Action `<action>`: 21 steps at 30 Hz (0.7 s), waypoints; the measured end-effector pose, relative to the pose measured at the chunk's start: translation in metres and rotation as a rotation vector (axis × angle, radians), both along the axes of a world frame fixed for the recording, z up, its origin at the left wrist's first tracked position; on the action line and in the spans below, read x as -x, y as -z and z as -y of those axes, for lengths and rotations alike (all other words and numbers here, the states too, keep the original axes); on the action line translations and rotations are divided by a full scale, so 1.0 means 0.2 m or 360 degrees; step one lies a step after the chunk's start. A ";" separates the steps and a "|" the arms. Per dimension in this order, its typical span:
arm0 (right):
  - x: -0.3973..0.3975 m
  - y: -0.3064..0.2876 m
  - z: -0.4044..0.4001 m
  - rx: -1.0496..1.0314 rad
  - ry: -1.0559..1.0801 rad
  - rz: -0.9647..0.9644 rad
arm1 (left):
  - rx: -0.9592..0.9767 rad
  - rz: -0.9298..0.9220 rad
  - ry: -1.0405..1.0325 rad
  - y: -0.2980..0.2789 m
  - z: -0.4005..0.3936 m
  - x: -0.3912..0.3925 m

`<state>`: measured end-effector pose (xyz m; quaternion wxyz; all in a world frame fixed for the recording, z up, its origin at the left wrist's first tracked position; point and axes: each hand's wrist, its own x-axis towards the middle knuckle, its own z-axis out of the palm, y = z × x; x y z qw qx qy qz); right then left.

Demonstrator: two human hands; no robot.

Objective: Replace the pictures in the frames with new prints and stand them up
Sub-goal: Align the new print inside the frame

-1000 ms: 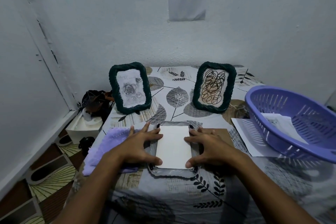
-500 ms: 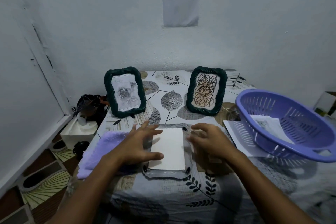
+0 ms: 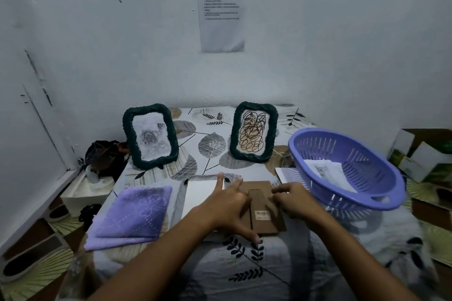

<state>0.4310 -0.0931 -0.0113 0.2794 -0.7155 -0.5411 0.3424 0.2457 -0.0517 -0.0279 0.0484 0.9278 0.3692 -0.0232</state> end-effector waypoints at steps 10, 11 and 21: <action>-0.07 0.04 -0.01 0.0053 0.0348 -0.0882 | -0.0002 -0.0024 -0.0036 0.00 -0.02 -0.03; -0.07 0.04 -0.01 0.0037 0.0381 -0.0994 | -0.0002 -0.0003 -0.0045 0.00 -0.02 -0.02; -0.03 0.08 -0.01 0.0194 -0.0101 -0.0741 | 0.0057 0.0101 -0.0054 0.02 -0.02 0.01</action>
